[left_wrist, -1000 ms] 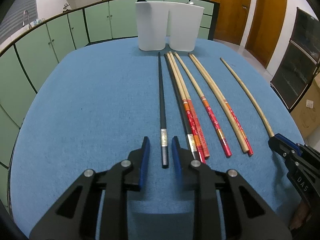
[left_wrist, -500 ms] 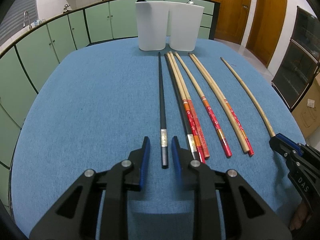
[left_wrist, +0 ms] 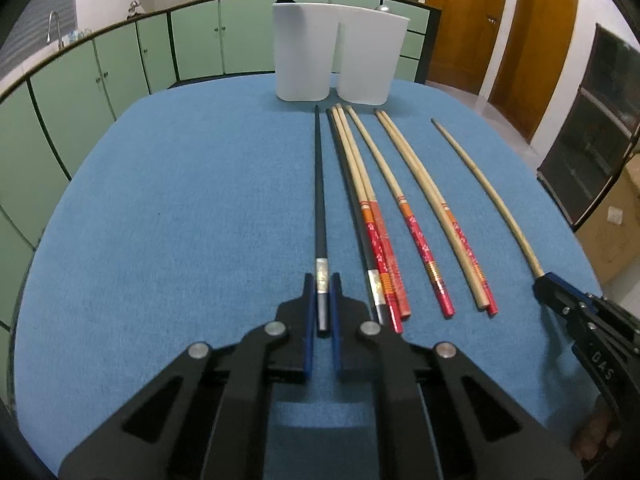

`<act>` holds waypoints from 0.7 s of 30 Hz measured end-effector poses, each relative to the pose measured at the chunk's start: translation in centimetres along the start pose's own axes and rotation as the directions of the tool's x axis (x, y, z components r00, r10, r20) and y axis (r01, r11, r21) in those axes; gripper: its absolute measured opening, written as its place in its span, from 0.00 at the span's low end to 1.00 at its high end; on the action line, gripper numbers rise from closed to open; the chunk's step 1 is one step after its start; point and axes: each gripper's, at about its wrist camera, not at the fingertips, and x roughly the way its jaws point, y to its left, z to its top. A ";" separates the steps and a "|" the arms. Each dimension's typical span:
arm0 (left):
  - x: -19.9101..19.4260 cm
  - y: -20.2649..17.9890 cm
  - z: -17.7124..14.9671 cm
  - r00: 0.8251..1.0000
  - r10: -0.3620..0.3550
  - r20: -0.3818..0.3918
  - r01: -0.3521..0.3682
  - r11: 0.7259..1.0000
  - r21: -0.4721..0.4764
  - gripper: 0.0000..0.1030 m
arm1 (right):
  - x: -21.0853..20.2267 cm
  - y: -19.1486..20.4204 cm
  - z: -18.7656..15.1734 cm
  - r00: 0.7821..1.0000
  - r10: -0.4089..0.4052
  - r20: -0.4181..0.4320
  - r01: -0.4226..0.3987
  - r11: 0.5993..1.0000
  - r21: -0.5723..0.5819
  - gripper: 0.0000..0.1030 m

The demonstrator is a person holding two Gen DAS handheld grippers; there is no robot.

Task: Organize utensils
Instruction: 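Lift the chopsticks and drop them into the white holder with both grippers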

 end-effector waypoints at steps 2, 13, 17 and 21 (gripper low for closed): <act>-0.6 0.2 0.2 1.000 0.000 0.006 0.000 1.000 -0.001 0.06 | -0.5 0.2 0.4 1.000 -0.013 0.007 0.013 1.000 -0.029 0.07; -8.6 1.0 6.6 0.977 0.025 0.212 -0.036 0.998 0.045 0.06 | -7.2 0.1 7.7 0.987 0.022 0.157 -0.008 0.996 -0.093 0.07; -11.4 0.9 10.0 0.957 0.007 0.292 -0.021 0.999 0.045 0.06 | -9.3 0.0 11.3 0.976 0.046 0.214 -0.026 0.995 -0.094 0.07; -13.0 1.0 13.1 0.937 -0.021 0.349 0.008 0.999 0.040 0.06 | -10.6 0.2 15.2 0.963 0.100 0.250 -0.081 0.993 -0.087 0.07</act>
